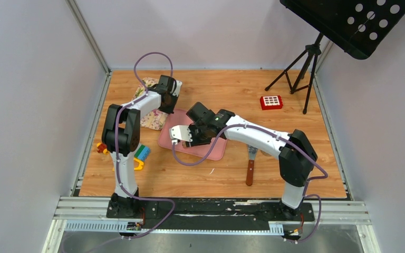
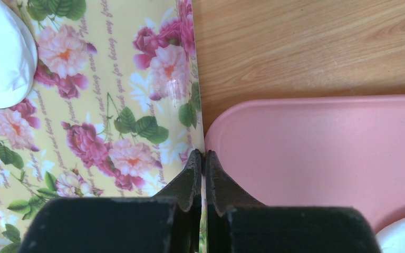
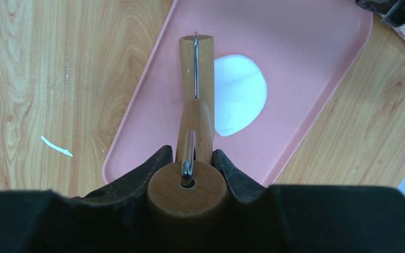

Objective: Roll out the dumpling wrappers from the dough
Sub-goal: Flatten out the dough on the work surface.

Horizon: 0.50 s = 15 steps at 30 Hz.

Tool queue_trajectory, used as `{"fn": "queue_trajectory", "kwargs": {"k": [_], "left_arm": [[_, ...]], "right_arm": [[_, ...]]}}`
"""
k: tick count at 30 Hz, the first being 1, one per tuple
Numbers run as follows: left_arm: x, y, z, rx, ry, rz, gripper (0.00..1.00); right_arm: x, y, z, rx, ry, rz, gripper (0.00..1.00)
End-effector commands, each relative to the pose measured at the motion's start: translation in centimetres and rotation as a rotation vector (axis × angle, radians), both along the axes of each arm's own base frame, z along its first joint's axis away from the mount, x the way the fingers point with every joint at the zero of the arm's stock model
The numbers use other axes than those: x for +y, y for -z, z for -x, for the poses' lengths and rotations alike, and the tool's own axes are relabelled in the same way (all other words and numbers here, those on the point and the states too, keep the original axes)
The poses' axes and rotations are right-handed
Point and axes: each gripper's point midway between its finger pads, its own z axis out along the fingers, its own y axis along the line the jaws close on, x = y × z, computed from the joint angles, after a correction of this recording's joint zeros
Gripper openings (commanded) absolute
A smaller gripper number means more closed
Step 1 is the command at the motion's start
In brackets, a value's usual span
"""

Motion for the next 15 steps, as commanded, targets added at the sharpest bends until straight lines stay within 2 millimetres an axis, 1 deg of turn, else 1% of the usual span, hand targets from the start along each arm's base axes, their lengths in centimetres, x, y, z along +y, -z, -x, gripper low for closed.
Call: {"fn": "queue_trajectory", "kwargs": {"k": [1, 5, 8, 10, 15], "left_arm": [[1.3, 3.1, 2.2, 0.115, -0.013, -0.051, 0.00], [1.3, 3.2, 2.1, 0.115, -0.014, -0.051, 0.00], [1.3, 3.1, 2.1, 0.113, -0.012, -0.051, 0.00], [1.3, 3.1, 2.1, 0.113, -0.012, -0.052, 0.00], [1.2, 3.1, 2.2, 0.113, -0.009, -0.049, 0.00]], "right_arm": [[-5.5, 6.2, 6.9, 0.330, 0.018, 0.251, 0.00], [-5.8, 6.1, 7.5, 0.350, 0.007, 0.261, 0.00], [-5.7, 5.3, 7.5, 0.344, 0.004, 0.248, 0.00], [-5.2, 3.6, 7.0, 0.310, 0.013, 0.204, 0.00], [-3.0, -3.3, 3.6, 0.133, 0.064, 0.027, 0.00]]}}
